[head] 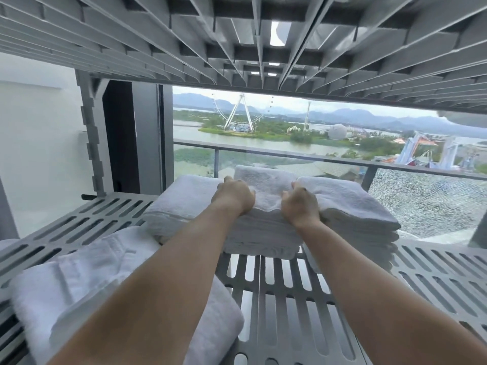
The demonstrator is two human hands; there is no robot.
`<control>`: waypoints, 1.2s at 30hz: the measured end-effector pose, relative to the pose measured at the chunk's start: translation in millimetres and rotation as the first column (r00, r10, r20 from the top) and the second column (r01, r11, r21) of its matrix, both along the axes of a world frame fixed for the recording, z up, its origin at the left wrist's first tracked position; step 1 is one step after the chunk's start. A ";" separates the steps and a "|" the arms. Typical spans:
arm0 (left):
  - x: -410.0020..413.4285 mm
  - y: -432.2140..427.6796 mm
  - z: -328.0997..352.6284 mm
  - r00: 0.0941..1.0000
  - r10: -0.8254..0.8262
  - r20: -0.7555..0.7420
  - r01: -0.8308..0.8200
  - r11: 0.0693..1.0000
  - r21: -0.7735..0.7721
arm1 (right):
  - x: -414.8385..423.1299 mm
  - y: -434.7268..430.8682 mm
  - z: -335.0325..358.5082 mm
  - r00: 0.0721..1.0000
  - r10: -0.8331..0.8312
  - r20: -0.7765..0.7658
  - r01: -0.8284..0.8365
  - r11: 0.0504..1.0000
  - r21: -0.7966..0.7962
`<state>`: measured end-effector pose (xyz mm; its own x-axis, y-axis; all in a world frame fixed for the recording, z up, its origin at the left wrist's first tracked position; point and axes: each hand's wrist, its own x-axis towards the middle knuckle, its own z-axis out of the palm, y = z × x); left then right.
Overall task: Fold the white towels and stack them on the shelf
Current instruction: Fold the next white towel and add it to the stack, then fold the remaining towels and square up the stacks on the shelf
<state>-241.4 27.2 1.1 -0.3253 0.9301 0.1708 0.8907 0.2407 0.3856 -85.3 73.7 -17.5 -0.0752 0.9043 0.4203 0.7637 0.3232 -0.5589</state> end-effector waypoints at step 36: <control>-54.0 -199.4 -39.2 0.997 -0.082 0.008 0.081 0.991 0.105 | -28.1 -204.4 -60.7 0.923 0.384 -0.007 -0.383 0.917 -0.110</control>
